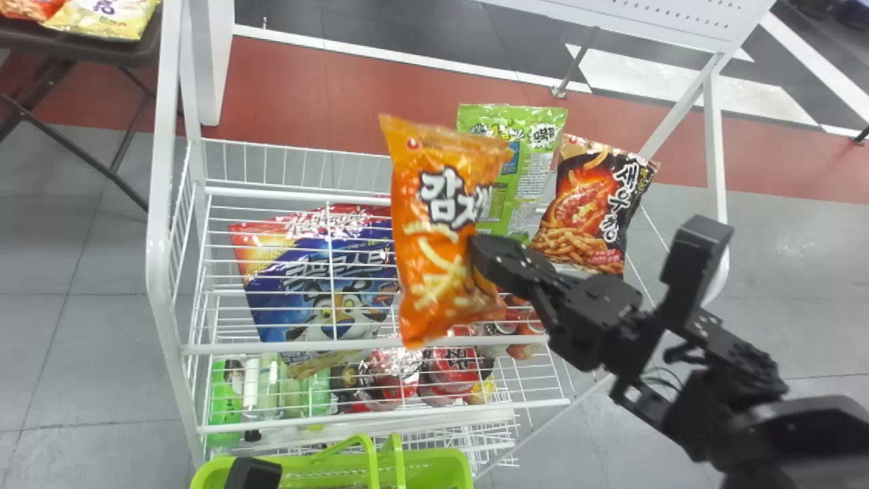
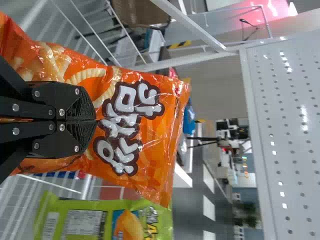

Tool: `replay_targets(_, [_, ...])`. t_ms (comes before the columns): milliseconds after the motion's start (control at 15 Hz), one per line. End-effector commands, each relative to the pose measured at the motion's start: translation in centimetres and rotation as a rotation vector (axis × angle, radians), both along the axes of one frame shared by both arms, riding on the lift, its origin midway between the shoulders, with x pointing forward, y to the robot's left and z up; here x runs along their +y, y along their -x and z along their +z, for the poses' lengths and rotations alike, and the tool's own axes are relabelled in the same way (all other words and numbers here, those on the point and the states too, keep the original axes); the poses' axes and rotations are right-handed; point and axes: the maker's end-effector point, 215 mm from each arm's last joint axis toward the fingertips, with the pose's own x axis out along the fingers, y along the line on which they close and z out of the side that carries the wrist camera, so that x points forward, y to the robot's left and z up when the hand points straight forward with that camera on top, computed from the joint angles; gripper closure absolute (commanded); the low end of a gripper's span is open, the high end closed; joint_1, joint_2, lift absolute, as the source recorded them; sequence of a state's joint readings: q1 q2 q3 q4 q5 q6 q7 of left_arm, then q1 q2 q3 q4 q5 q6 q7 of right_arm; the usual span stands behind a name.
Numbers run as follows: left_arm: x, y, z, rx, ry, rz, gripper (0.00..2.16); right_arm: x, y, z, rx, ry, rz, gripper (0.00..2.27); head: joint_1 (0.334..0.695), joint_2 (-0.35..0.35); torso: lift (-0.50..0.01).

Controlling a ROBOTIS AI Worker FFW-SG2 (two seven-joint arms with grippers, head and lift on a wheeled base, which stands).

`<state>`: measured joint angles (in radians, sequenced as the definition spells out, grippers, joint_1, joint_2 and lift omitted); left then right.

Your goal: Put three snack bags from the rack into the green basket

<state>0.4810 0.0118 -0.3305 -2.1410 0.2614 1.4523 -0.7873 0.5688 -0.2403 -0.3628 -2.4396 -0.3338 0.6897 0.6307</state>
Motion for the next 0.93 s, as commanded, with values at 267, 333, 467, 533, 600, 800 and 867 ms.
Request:
replay_targets(267, [0.4,-0.1,-0.1,0.006,0.012,0.044,1.42,-1.7,8.5,-7.1,0.295,-0.087,0.065,2.24,0.695,-0.35,0.0])
replay_targets(333, [0.3,-0.1,0.1,0.005,0.015,0.043,1.42,-2.0,9.5,-8.3,0.329,-0.101,0.065,2.24,0.695,-0.35,0.0])
replay_targets(467, [0.3,0.0,0.5,0.002,0.021,0.042,1.42,-2.6,11.5,-10.9,0.399,-0.131,0.062,2.24,0.695,-0.35,0.0])
replay_targets(533, [0.4,0.0,0.8,0.002,0.023,0.041,1.42,-2.8,12.4,-12.3,0.434,-0.149,0.062,2.24,0.695,-0.35,0.0])
replay_targets(600, [0.3,0.1,1.1,0.003,0.031,0.04,1.42,-2.5,13.6,-13.6,0.47,-0.164,0.068,2.24,0.695,-0.35,0.0])
replay_targets(800, [0.1,0.2,1.3,0.003,0.036,0.037,1.42,-0.6,16.6,-17.3,0.545,-0.186,0.107,2.24,0.695,-0.35,0.0])
replay_targets(867, [0.0,0.2,1.4,0.003,0.036,0.037,1.42,0.4,17.7,-18.3,0.569,-0.203,0.12,2.24,0.695,-0.35,0.0])
